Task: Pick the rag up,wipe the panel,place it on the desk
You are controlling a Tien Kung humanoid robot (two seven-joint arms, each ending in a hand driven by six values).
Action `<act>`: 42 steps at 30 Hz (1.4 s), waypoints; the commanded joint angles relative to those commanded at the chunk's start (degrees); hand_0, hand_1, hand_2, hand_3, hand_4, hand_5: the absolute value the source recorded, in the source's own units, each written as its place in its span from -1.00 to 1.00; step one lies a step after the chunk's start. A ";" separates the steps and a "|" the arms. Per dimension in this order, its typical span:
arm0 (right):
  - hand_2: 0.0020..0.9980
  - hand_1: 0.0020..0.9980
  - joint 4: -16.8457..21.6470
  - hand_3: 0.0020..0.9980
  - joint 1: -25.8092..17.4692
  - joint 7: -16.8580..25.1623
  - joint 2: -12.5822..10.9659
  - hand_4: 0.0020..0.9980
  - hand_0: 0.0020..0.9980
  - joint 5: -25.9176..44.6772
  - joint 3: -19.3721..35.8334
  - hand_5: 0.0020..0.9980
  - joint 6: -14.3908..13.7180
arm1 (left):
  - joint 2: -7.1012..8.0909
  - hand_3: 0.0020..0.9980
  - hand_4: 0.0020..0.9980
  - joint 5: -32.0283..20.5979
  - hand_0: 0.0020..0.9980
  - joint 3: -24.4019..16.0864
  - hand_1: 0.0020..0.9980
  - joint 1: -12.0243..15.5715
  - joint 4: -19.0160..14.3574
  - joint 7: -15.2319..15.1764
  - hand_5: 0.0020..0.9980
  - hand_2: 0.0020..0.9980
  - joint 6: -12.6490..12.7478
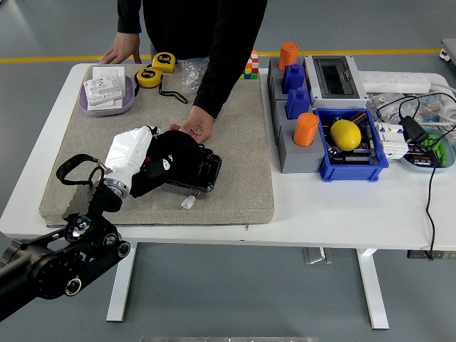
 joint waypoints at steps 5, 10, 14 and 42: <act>0.39 0.29 0.06 0.24 -0.09 -0.08 -0.03 1.00 0.48 -0.07 0.12 0.14 -0.07 | 0.53 -0.09 -0.48 0.79 -0.53 -2.49 -0.71 0.67 0.80 -0.11 -1.00 0.02 -0.09; 0.39 0.29 0.12 0.24 -0.18 -0.05 0.00 1.00 0.48 -0.02 0.18 0.14 -0.16 | 1.23 -0.09 -0.48 1.36 -0.53 -5.02 -0.71 1.20 1.65 -0.20 -1.00 0.02 -0.15; 0.39 0.29 0.16 0.24 -0.29 -0.07 0.04 1.00 0.48 -0.17 0.28 0.14 -0.17 | 2.19 -0.09 -0.48 1.84 -0.53 -6.98 -0.71 1.80 2.75 -0.31 -1.00 0.02 -0.22; 0.39 0.29 0.58 0.25 -0.57 -0.10 0.24 1.00 0.48 -0.75 1.12 0.15 -0.41 | 5.05 -0.09 -0.44 2.42 -0.53 -15.10 -0.71 5.51 8.35 -2.87 -1.00 0.02 2.06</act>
